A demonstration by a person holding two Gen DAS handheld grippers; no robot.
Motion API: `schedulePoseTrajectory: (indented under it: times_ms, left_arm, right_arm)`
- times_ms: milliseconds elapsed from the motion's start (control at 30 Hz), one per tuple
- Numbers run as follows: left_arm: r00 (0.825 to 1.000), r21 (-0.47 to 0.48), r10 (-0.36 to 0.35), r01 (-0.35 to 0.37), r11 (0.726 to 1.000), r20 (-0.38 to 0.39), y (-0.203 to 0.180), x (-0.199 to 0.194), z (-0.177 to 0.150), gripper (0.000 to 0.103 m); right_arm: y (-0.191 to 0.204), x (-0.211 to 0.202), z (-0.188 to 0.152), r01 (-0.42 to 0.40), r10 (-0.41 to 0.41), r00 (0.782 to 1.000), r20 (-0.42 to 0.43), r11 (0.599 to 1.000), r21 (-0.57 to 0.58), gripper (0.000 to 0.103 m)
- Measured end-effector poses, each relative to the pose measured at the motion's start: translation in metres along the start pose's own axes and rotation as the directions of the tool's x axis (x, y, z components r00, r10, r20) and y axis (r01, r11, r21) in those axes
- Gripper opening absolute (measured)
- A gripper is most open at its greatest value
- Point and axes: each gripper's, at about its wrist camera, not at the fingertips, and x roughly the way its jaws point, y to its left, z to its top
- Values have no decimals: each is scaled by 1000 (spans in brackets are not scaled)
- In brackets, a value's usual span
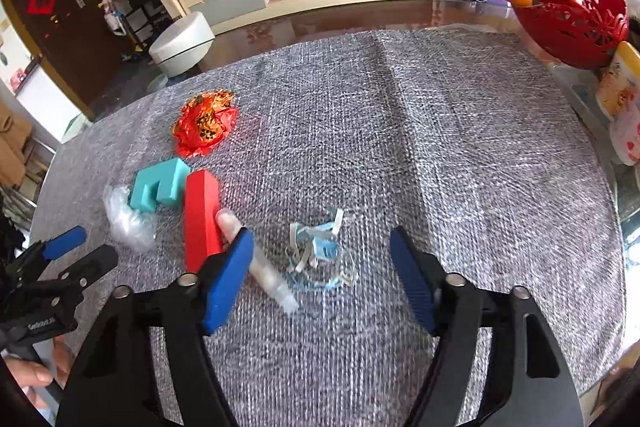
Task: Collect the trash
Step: 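Grasp the clear plastic bag with the left tool while the right tool grasps the clear blister wrapper, then lower both tools to the bin and open them, dropping bag and wrapper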
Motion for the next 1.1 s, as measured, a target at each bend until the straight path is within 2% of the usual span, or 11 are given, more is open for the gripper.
schedulePoseTrajectory:
  times_ms: [100,167,200,267,367,433,567,833,1100]
  left_arm:
    - [1000,8,-8,8,1000,-12,-1,10,5,78]
    - [999,13,-15,15,1000,-28,-1,18,6,65]
    - [999,12,-19,20,1000,-35,-1,21,6,62]
    - [999,14,-27,28,1000,-47,-2,25,5,46]
    - [999,30,-25,27,999,-48,-4,26,2,36]
    - [998,31,-30,32,999,-48,-5,23,1,31]
    - [999,40,-33,34,999,-38,-6,11,-4,29]
    - [998,67,-55,53,996,25,-18,-40,-26,29]
    - [996,63,-67,63,996,60,-29,-95,-72,30]
  right_arm:
    - [2,8,2,-8,8,1000,-17,1000,-5,56]
    - [3,12,0,-10,10,1000,-26,1000,-8,48]
    - [3,14,-1,-11,10,999,-31,1000,-9,45]
    - [4,16,-2,-9,9,999,-38,1000,-14,37]
    - [3,16,-5,-1,0,999,-34,1000,-20,28]
    - [2,14,-5,-1,0,999,-34,1000,-20,27]
    - [3,1,-9,-3,2,1000,-18,1000,-31,24]
    - [10,-50,-24,-5,8,999,47,998,-55,24]
    - [31,-95,-63,-17,24,997,71,995,-94,24]
